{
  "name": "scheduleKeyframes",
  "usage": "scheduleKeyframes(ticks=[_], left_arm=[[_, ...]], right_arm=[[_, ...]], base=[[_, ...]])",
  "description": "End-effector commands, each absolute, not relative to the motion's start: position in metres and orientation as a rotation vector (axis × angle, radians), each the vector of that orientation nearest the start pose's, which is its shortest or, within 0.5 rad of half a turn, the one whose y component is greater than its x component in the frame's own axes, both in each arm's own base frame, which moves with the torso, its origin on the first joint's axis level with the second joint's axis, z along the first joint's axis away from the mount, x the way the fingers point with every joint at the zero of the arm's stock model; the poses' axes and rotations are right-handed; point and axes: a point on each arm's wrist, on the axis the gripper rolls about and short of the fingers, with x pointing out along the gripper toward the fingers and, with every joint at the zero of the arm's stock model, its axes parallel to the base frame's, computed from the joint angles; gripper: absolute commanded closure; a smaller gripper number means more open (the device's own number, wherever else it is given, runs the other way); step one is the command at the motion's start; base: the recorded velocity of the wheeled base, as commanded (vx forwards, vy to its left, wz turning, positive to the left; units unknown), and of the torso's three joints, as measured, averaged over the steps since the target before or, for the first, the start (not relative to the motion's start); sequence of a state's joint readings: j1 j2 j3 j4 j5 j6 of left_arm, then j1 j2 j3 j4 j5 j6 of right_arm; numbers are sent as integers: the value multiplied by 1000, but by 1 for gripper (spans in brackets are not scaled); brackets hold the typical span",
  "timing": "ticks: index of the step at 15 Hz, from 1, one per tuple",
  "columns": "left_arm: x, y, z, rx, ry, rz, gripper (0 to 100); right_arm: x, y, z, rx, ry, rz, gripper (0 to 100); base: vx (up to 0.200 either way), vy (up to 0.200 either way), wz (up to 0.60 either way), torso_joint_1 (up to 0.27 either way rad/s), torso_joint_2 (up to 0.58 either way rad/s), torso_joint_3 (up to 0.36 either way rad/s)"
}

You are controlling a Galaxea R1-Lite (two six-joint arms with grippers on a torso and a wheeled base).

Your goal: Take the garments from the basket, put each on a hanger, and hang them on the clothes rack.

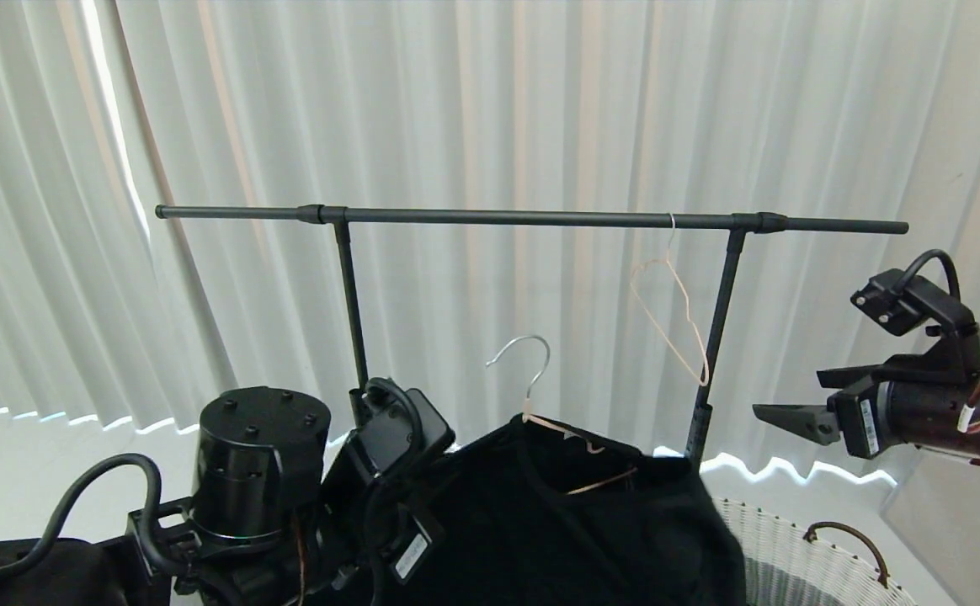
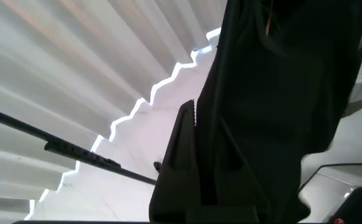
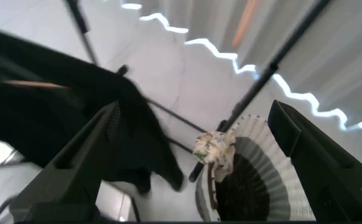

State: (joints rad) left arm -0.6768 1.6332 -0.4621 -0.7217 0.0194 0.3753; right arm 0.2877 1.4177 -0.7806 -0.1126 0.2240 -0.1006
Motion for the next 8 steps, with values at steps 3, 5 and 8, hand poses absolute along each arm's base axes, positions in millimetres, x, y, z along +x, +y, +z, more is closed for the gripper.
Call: scheduleKeyframes(ticks=[3, 5, 8], left_arm=[[199, -160, 120, 489, 301, -723, 100], [198, -163, 124, 458, 275, -735, 100], [189, -161, 140, 407, 173, -910, 100]], right_arm=[[217, 71, 226, -158, 484, 633, 0], [214, 73, 225, -220, 470, 677, 0], [195, 111, 230, -351, 463, 923, 0]], base=[[0, 0, 0, 0, 0, 0], [0, 0, 0, 0, 0, 0], [0, 0, 0, 0, 0, 0]])
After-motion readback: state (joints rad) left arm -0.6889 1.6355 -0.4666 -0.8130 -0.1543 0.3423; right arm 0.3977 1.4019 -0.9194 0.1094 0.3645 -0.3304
